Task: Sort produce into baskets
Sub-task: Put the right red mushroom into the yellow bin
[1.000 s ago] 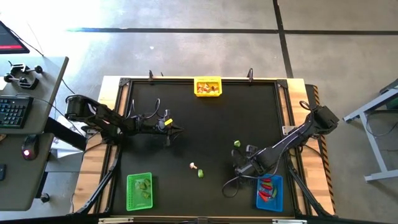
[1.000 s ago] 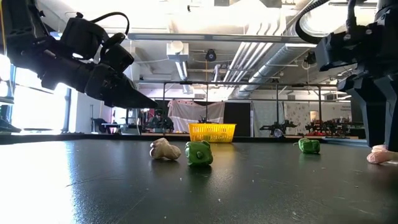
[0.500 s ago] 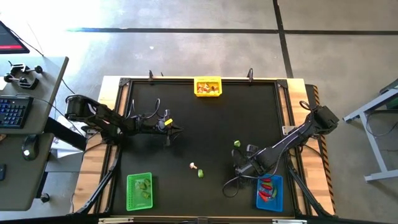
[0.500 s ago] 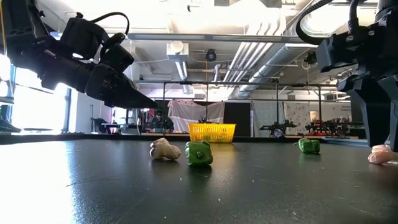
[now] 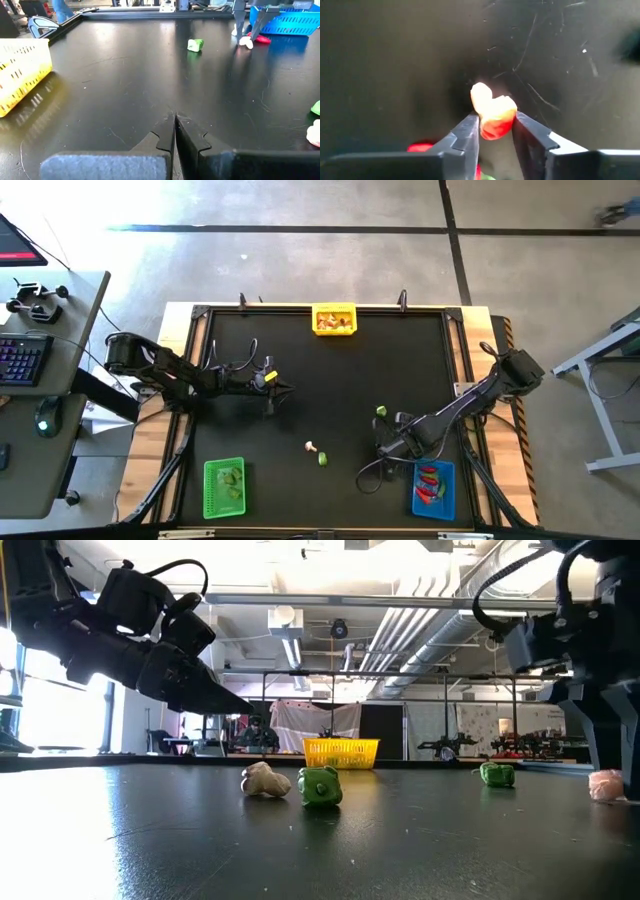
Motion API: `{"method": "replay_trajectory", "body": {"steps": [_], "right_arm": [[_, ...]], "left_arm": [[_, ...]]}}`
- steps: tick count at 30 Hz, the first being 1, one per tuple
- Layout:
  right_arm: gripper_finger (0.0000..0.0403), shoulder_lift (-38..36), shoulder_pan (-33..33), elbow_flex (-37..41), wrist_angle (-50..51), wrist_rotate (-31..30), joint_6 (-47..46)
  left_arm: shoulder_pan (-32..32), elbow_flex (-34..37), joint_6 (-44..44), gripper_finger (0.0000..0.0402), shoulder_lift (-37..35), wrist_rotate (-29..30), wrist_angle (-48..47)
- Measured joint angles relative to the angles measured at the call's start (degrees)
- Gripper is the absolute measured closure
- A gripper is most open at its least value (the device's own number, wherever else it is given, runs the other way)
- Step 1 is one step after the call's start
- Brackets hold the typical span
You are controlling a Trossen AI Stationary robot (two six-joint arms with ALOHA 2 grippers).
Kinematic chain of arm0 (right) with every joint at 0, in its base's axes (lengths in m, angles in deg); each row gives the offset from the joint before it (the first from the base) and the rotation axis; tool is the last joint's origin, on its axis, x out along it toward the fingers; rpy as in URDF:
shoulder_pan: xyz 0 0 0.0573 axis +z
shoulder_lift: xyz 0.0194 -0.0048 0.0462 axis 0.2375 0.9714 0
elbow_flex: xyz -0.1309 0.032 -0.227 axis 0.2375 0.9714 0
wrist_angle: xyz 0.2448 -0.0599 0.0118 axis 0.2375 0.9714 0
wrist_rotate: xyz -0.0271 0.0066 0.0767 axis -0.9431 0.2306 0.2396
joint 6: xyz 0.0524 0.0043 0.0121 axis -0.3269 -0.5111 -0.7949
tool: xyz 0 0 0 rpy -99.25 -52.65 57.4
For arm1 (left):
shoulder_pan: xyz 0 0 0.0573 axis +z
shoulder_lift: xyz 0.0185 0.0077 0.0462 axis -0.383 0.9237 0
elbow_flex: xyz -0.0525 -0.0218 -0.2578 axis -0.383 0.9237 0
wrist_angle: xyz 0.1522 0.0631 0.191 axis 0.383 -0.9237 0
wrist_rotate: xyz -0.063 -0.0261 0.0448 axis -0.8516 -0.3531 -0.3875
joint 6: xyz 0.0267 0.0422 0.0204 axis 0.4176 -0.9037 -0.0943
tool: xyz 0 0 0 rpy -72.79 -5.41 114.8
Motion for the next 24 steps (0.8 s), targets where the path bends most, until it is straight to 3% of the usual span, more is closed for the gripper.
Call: {"method": "replay_trajectory", "body": {"steps": [4, 7, 10, 13, 18, 24], "right_arm": [[0.0346, -0.13, -1.27, -4.68, 6.27, -2.92, 3.92], [0.0379, -0.19, -4.12, -8.08, 10.37, -12.66, 8.97], [0.0392, -0.26, -9.42, -10.25, 8.65, -21.51, 16.76], [0.039, -0.23, -17.23, -11.08, 2.1, -25.64, 26.83], [0.0388, -0.23, -32.65, -11.38, -13.37, -22.58, 42.98], [0.0387, 0.73, -51.17, -11.71, -29.93, -5.6, 51.06]], "left_arm": [[0.02, 0.02, -0.02, 0.04, 0.0, 0.0, 0.02], [0.01, 0.01, 0.0, 0.04, 0.0, 0.02, 0.17], [0.0, 0.0, 0.02, 0.04, 0.0, 0.02, 0.54], [0.0, 0.0, 0.07, 0.04, 0.0, 0.02, 0.54], [0.01, 0.0, 0.05, 0.04, -0.01, 0.02, 0.52], [0.0, 0.02, 0.04, 0.04, 0.0, 0.02, 0.45]]}}
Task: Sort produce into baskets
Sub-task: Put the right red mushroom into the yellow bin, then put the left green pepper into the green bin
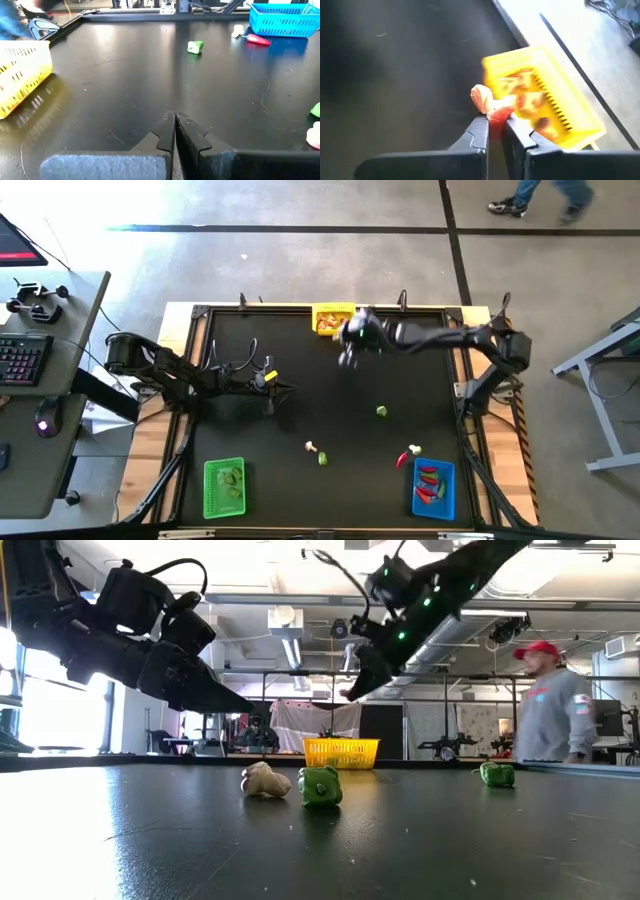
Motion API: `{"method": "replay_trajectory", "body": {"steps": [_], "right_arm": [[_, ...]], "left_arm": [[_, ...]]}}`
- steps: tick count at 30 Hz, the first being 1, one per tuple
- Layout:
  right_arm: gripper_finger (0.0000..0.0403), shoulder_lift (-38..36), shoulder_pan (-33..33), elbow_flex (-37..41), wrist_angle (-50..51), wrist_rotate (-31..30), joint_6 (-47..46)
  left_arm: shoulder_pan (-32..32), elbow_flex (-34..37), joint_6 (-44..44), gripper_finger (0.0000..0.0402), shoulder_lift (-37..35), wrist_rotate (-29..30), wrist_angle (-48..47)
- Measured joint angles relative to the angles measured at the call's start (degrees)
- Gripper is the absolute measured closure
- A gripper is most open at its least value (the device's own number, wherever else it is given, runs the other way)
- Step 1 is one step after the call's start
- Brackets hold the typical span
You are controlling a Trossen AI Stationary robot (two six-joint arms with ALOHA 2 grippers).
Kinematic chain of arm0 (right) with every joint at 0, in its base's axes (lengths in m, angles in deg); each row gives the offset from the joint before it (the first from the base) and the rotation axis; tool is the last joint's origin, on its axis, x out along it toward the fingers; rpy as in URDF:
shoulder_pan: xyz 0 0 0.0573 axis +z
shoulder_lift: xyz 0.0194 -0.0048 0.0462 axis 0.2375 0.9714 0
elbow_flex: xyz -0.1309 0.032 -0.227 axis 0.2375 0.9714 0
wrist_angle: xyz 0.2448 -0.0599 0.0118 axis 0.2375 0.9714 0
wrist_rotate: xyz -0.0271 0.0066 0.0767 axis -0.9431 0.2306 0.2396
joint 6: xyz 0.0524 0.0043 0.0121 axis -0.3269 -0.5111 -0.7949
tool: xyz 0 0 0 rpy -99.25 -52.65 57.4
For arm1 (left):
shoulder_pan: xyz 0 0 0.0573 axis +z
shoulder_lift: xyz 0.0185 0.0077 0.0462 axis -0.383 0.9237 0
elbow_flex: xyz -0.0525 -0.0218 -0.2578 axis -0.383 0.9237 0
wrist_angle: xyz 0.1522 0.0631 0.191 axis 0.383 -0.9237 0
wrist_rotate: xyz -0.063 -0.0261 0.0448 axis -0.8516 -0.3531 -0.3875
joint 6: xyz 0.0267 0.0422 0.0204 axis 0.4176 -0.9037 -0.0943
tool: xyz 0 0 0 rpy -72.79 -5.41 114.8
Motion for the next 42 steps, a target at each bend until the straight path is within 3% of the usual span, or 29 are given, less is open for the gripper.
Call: {"method": "replay_trajectory", "body": {"steps": [7, 15, 25, 28, 32, 37, 42], "right_arm": [[0.0387, 10.71, -9.46, -9.11, 3.5, 4.12, 3.78], [0.038, 20.36, -13.81, -22.81, 13.86, 4.77, 1.79], [0.0253, 21.67, -13.25, -31.59, 25.74, 5.59, 1.02], [0.0243, 21.47, -12.33, -32.33, 26.37, 3.98, 0.32], [0.0283, 21.09, -11.26, -31.24, 24.91, 5.7, 1.36], [0.0387, 18.94, -10.2, -23.69, 15.13, 6.26, 1.36], [0.0391, 7.13, -8.42, -7.13, -5.21, 8.48, -2.78]], "left_arm": [[0.02, -0.01, 1.32, 0.0401, 0.0, 2.63, -0.02], [0.02, -0.01, 4.23, 0.0401, 0.0, 3.32, -0.02], [-0.18, -2.39, 4.03, 0.0401, 0.0, 0.54, -2.49], [-1.13, -5.33, 1.75, 0.0401, -0.02, -0.72, -7.13], [-3.01, -9.45, -1.8, 0.0401, -0.02, -0.79, -14.66], [-5.21, -13.48, -3.57, 0.0401, -0.02, -1.03, -20.27], [-7.49, -16.98, -7.34, 0.0401, -0.02, -4.11, -26.79]]}}
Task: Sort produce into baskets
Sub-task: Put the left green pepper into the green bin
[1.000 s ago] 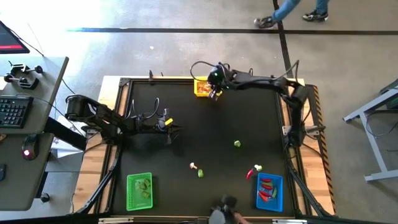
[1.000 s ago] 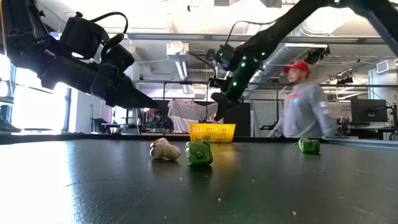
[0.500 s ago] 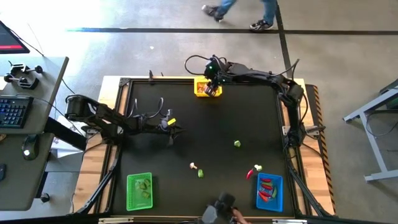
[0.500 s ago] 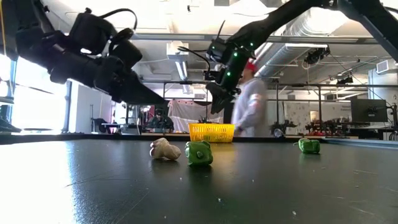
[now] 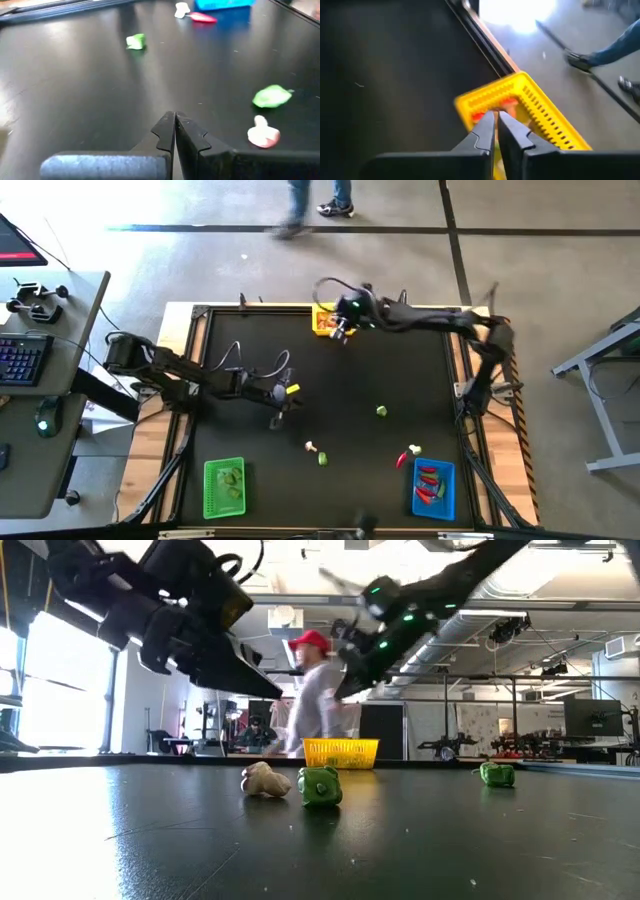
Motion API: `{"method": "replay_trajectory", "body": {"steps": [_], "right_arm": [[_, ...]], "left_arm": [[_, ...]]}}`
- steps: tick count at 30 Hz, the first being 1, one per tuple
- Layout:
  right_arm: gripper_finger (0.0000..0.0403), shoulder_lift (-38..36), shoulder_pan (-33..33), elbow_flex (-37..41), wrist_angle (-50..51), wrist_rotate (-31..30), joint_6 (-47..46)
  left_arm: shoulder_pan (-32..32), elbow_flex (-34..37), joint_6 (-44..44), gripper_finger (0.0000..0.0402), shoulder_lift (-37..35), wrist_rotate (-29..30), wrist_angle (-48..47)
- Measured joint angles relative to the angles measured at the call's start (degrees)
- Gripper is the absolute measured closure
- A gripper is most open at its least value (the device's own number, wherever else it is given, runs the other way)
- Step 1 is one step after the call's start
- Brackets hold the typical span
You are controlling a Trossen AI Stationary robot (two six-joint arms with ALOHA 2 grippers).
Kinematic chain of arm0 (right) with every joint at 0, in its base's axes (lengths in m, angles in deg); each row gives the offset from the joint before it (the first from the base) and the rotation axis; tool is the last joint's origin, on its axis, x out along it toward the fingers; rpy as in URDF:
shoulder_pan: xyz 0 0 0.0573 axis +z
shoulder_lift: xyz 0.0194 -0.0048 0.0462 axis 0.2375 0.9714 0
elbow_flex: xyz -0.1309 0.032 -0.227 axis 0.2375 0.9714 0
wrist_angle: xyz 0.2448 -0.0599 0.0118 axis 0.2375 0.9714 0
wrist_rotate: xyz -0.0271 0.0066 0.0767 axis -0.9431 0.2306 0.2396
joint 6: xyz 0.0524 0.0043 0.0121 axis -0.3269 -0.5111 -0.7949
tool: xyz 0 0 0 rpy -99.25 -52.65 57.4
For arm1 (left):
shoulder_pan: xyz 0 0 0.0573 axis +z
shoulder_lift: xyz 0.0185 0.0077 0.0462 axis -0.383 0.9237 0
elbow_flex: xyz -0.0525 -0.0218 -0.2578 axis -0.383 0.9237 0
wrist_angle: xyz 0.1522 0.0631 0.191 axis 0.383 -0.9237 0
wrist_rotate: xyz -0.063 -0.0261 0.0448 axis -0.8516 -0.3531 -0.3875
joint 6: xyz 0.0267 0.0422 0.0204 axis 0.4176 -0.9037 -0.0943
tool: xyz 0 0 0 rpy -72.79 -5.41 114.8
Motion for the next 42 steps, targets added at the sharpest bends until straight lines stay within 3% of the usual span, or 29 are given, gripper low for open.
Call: {"method": "replay_trajectory", "body": {"steps": [4, 8, 16, 24, 36, 42], "right_arm": [[0.0399, -10.0, 2.61, 15.6, -12.14, -0.57, -3.71], [0.0402, -18.86, 6.76, 28.3, -20.75, -6.09, -7.85], [0.0402, -31.58, 17.97, 43.97, -29.2, -20.07, -14.15], [0.0403, -36.24, 24.47, 46.91, -30.83, -28.6, -14.43], [0.0403, -36.2, 28.11, 46.67, -31.53, -28.92, -15.15], [0.0403, -36.2, 28.62, 46.67, -31.62, -28.87, -14.96]], "left_arm": [[-1.67, -3.49, -3.37, 0.0401, 0.0, -0.11, -5.52], [-2.96, -7.46, -5.77, 0.0401, 0.0, -2.59, -10.8], [-6.5, -15.44, -13.45, 0.0401, 0.38, -6.23, -24.54], [-9.52, -24.05, -16.14, 0.0382, 4.84, -5.73, -33.34], [-16.05, -33.15, -19.66, 0.0269, 17.64, -5.55, -36.19], [-16.44, -37.28, -19.74, 0.0235, 23.43, -5.57, -37.62]]}}
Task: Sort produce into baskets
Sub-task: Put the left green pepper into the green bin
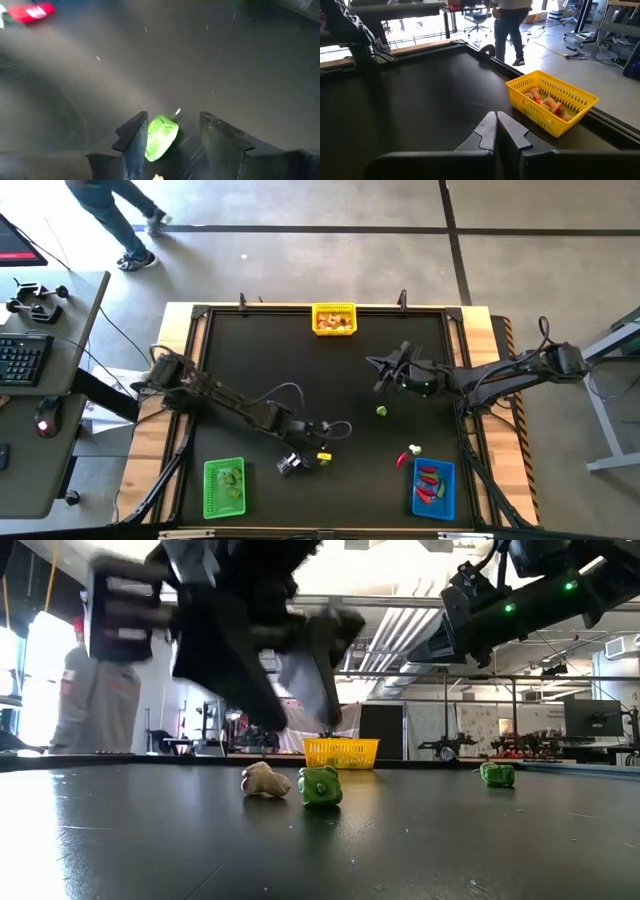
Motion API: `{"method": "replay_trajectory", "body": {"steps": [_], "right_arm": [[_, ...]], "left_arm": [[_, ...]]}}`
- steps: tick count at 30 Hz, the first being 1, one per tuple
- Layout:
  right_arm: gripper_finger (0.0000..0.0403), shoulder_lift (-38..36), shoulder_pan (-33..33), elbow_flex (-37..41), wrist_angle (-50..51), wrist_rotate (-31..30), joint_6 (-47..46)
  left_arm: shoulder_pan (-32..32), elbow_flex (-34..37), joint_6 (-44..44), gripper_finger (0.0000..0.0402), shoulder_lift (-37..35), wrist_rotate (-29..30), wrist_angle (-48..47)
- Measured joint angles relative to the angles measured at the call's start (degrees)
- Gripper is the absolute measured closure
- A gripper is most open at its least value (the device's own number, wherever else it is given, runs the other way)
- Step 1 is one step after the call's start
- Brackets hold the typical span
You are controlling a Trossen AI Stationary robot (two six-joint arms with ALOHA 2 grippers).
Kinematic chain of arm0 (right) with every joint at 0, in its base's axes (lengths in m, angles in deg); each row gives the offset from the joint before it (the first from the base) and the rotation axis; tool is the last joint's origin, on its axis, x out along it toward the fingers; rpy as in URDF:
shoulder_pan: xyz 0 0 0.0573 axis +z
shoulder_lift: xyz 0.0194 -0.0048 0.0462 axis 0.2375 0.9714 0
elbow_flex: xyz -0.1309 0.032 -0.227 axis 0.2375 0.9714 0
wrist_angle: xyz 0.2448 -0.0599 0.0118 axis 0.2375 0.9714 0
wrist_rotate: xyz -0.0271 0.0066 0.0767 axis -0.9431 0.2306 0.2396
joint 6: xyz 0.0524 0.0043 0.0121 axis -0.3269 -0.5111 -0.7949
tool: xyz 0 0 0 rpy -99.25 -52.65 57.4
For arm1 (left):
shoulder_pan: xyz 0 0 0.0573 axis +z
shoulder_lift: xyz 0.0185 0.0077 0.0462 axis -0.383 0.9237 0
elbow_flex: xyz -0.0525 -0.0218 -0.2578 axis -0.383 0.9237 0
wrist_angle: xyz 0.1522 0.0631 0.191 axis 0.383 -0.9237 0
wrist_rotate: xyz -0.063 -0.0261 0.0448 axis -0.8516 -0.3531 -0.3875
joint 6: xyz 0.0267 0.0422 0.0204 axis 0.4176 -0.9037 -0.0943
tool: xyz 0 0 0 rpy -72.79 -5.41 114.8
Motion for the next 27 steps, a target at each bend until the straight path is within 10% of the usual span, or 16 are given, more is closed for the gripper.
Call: {"method": "replay_trajectory", "body": {"steps": [27], "right_arm": [[0.0403, 0.02, -0.01, 0.0, 2.24, 0.04, 0.02]], "left_arm": [[2.97, -2.7, -3.34, 0.0232, 6.55, -3.47, -0.41]]}}
